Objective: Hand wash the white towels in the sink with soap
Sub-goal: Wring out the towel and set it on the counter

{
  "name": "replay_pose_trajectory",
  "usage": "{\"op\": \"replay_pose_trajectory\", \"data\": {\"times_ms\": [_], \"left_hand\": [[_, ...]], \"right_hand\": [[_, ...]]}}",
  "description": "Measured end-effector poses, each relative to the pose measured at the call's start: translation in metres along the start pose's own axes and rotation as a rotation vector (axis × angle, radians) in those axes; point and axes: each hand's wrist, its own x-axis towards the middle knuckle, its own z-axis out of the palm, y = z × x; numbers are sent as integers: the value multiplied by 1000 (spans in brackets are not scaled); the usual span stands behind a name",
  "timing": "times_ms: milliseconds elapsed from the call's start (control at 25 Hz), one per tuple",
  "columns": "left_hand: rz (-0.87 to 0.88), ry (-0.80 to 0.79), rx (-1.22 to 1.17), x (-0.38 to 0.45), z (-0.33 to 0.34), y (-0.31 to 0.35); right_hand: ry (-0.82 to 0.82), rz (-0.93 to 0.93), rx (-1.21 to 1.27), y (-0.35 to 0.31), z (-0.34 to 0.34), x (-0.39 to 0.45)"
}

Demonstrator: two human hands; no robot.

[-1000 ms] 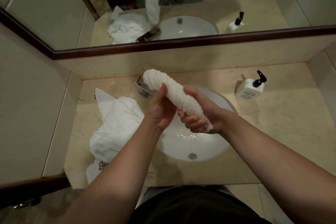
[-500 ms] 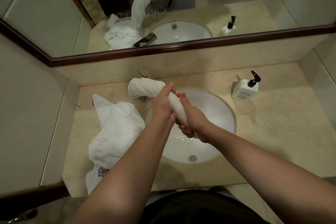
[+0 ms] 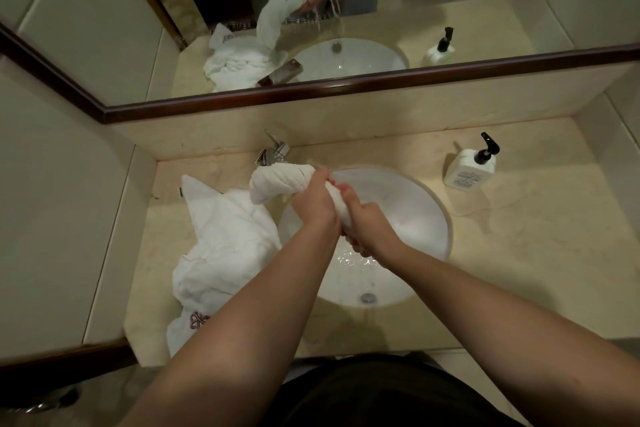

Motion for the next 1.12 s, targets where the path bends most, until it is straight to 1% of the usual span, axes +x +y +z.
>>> {"op": "replay_pose_trajectory", "data": {"times_ms": [120,200,240,280,360,400,440,520,600,640,680,720,800,920,1000,1120], "left_hand": [[65,-64,46,0,-1,-3],[101,-117,73,-5,-2,2],[105,-184,56,-5,-4,5],[105,-290,33,-4,-7,9],[100,-548,-8,-2,-13,14],[108,-648,-28,0,-16,15],[135,-713,-50,4,-18,15],[190,-767,-122,9,-20,12],[161,-782,-125,6,-17,14],[131,-795,-109,2,-15,17],[100,-813,-111,-2,-13,20],[78,-814,-140,-6,-11,23],[32,-723,-245,-14,-5,28],[-54,-522,-370,-18,5,30],[-79,-405,-377,-16,11,30],[-91,-305,-324,-9,16,28]], "right_hand": [[-120,69,44,1,-5,-5],[-187,79,104,-1,-8,-8],[-209,68,127,-3,-11,-9],[-222,51,140,-6,-15,-9],[-248,33,165,-12,-29,-5],[-290,46,191,-15,-37,-2],[-358,76,233,-19,-45,1],[-539,163,329,-24,-56,5],[-709,235,373,-24,-60,3],[-755,252,380,-23,-59,2],[-762,257,382,-22,-57,1],[-734,246,374,-21,-54,-1],[-603,187,319,-23,-47,-4],[-307,78,221,-26,-29,-10],[-150,13,178,-23,-17,-10],[-13,-117,160,-15,-6,-5]]}}
